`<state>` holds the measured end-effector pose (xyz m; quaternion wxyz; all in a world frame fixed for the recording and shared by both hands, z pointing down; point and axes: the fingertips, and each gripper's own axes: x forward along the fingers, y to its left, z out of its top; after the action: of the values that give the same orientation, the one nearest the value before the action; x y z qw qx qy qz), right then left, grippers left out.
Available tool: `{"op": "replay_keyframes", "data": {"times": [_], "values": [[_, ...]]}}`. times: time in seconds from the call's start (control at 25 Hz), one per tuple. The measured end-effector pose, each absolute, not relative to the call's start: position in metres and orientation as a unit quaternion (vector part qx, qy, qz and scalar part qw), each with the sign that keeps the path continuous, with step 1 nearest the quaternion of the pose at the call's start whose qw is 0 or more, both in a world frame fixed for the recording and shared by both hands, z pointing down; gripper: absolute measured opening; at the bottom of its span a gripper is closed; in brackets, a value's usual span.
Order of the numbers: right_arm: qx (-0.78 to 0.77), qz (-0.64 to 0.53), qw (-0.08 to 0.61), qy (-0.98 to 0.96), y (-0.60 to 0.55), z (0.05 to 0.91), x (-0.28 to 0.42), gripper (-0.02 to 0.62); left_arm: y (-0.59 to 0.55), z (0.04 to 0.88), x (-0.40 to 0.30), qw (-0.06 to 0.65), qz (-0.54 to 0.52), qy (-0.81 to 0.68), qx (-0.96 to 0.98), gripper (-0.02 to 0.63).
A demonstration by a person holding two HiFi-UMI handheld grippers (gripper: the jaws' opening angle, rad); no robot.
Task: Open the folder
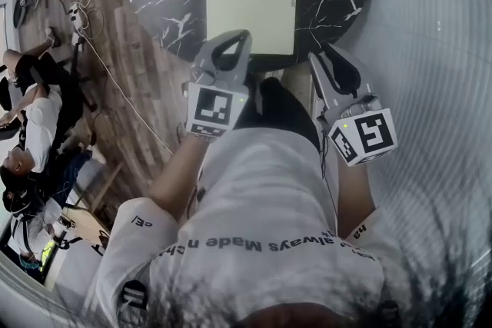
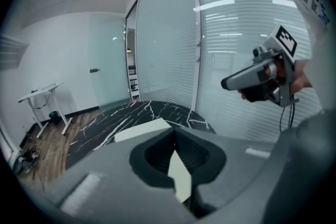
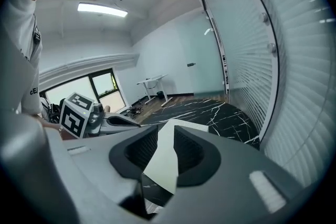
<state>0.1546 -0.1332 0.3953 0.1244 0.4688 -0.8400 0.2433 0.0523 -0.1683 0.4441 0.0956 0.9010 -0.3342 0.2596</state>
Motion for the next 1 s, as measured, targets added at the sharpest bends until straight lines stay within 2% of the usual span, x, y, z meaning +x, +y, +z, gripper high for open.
{"op": "replay_keyframes", "data": {"times": [0.2,0.56,1.0], "values": [[0.444,0.278,0.113,-0.844,-0.138,0.446,0.157,0.141,-0.168,0.508,0.065,0.096,0.3,-0.316,0.895,0.002],[0.419,0.344,0.095,-0.835,-0.129,0.541,0.145,0.186,-0.163,0.595,0.069,0.07,0.347,-0.304,0.884,0.002],[0.417,0.408,0.057,-0.81,-0.127,0.611,0.138,0.233,-0.161,0.645,0.064,0.02,0.386,-0.308,0.869,0.002]]}}
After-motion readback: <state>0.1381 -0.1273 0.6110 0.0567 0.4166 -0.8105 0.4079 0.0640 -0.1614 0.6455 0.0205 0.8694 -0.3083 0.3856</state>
